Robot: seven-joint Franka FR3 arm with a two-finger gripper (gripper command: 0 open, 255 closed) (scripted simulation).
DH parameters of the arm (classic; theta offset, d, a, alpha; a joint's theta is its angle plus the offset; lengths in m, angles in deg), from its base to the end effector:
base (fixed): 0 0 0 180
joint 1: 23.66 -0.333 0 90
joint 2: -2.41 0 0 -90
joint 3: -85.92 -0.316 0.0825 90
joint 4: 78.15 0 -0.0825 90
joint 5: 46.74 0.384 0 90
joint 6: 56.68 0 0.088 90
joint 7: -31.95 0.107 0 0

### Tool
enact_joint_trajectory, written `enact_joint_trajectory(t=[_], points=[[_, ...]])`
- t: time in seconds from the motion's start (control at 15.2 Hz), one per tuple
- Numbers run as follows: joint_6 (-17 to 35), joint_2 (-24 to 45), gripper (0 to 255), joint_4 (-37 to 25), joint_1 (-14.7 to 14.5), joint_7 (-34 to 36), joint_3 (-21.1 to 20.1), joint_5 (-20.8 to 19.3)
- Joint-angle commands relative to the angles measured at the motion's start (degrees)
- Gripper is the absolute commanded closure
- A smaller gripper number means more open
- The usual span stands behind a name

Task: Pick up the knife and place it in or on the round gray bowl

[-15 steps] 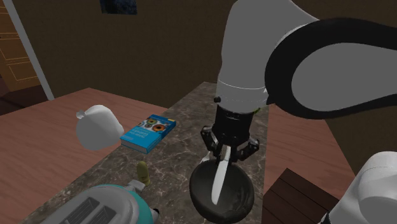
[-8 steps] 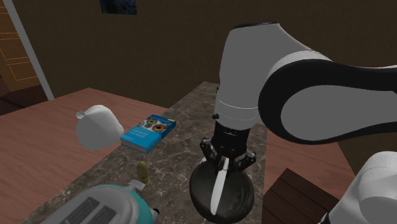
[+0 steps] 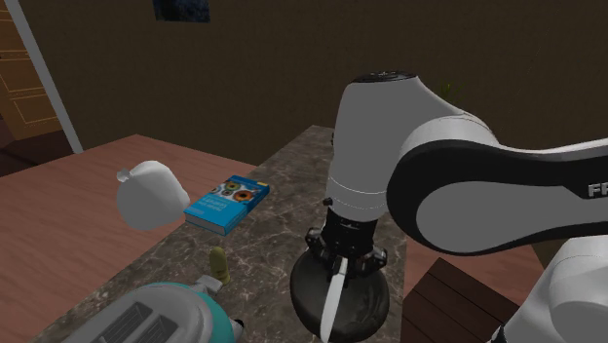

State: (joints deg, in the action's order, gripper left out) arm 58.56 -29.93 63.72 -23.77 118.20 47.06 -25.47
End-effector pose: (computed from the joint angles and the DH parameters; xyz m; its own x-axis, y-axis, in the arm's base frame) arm 0.2995 0.2798 0.4428 0.4860 -0.8739 0.0060 -0.8737 -0.4860 -0.0206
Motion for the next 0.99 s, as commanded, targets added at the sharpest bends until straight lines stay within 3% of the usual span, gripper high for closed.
enact_joint_trajectory(t=[0.0, 0.26, 0.33, 0.66, 0.92], points=[[0.28, 0.09, 255, 0.16, 0.02, -0.01, -0.08, 0.03], [0.28, 0.09, 255, 0.16, 0.02, -0.01, -0.08, 0.03], [0.29, 0.1, 0, 0.16, 0.02, -0.01, -0.09, 0.03], [0.29, 0.1, 0, 0.17, 0.02, -0.01, -0.09, 0.03], [-7.51, -2.03, 0, -5.45, 0.0, 0.04, 2.58, -1.16]])
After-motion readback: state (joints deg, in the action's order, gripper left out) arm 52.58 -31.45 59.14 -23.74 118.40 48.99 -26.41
